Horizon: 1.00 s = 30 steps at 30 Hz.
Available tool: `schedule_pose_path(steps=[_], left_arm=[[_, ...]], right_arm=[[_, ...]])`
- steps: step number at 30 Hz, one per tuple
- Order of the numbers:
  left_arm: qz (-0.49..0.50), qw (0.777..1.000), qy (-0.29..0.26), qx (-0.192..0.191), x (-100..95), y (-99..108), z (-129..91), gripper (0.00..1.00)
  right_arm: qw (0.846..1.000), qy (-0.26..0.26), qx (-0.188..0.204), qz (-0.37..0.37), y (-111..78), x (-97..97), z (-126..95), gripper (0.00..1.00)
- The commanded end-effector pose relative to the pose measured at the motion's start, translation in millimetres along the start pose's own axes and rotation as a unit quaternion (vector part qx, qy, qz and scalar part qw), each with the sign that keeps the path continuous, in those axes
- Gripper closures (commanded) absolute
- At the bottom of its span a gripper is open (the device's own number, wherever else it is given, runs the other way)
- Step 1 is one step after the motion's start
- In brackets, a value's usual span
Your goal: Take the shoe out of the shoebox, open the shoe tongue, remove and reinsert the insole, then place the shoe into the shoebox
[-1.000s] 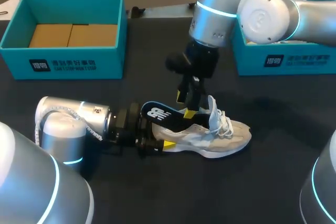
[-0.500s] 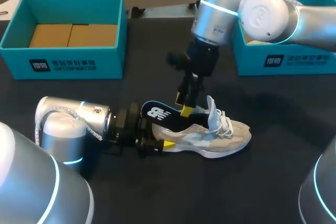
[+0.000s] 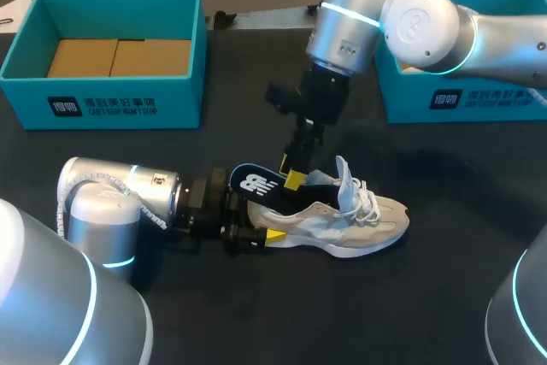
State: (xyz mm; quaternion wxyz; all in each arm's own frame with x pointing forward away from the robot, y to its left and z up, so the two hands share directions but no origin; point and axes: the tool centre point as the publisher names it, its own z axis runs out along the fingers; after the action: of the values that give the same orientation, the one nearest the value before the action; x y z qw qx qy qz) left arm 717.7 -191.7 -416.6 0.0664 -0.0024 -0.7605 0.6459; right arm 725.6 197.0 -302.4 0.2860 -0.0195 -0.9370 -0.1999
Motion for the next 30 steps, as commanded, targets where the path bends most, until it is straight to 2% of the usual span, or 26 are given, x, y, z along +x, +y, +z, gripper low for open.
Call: schedule_pose_path(steps=[1,12,17,30], left_arm=[[0.000,1.000,-0.001,0.000,0.3,0.3,0.6,1.00],[0.000,1.000,-0.001,0.000,0.3,0.3,0.6,1.00],[0.000,1.000,-0.001,0.000,0.3,0.3,0.6,1.00],[0.000,1.000,-0.001,0.000,0.3,0.3,0.6,1.00]], right_arm=[[1.000,0.008,-0.009,0.005,-1.1,-3.9,6.1,0.25],[0.999,0.039,-0.034,0.009,3.8,-5.6,13.2,0.29],[0.998,0.049,-0.041,0.016,1.8,-6.6,20.4,0.41],[0.996,0.065,-0.056,0.018,2.5,-9.1,27.6,0.42]])
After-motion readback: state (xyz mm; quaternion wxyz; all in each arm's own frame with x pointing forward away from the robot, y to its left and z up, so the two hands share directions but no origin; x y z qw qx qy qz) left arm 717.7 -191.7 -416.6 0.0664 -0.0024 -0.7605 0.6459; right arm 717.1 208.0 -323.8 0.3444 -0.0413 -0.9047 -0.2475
